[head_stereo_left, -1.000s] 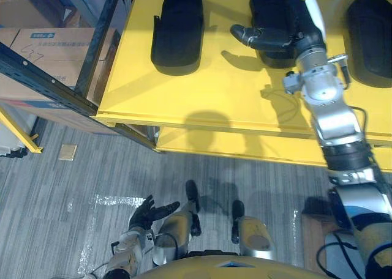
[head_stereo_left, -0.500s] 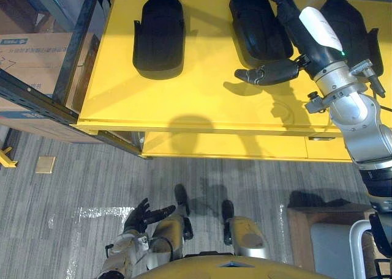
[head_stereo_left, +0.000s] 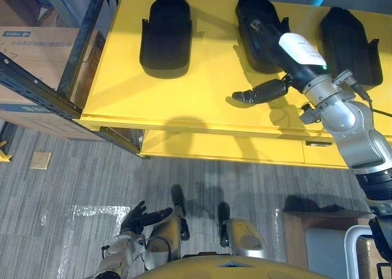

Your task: Walk over and take three plastic housings, then place them on the shelf

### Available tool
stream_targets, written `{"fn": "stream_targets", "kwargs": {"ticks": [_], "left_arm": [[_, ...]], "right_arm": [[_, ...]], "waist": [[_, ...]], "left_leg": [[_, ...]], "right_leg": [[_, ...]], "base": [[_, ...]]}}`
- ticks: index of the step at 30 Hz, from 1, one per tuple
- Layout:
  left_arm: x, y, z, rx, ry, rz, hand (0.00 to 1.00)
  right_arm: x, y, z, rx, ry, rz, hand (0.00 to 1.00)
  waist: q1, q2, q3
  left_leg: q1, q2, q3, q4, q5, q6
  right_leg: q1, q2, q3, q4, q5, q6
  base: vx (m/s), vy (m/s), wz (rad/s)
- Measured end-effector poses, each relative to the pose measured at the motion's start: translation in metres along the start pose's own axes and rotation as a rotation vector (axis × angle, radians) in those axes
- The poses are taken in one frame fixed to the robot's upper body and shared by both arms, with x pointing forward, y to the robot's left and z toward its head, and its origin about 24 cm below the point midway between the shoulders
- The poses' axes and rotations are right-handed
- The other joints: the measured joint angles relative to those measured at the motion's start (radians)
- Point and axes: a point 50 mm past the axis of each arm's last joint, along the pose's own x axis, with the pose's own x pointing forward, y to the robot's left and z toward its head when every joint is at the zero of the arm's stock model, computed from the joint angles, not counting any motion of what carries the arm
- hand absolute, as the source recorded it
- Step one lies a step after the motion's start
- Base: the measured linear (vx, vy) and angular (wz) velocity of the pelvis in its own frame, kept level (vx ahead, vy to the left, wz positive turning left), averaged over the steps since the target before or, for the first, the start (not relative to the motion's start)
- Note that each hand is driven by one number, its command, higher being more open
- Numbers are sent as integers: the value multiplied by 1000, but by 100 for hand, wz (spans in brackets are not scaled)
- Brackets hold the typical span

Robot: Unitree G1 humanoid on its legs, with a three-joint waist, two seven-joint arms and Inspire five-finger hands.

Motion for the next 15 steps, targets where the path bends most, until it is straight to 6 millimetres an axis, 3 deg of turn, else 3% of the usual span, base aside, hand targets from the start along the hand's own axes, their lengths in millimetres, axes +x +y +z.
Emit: {"fn": "stream_targets", "kwargs": {"ticks": [6,15], "left_arm": [[0,0,-1,0,6,2,100],[0,0,-1,-3,7,3,100]], "right_arm": [[5,2,-25,-29,141,59,100],[10,-5,-31,-27,186,77,100]], "waist": [[13,0,0],[14,-1,1]], "left_leg": [[-4,0,-1,0,1,1],[-8,0,-8,0,1,1]], "right_leg": [[-3,0,-1,0,0,-1],[-2,0,-12,1,0,-1]], "base": [[0,0,0],[0,0,1]]}}
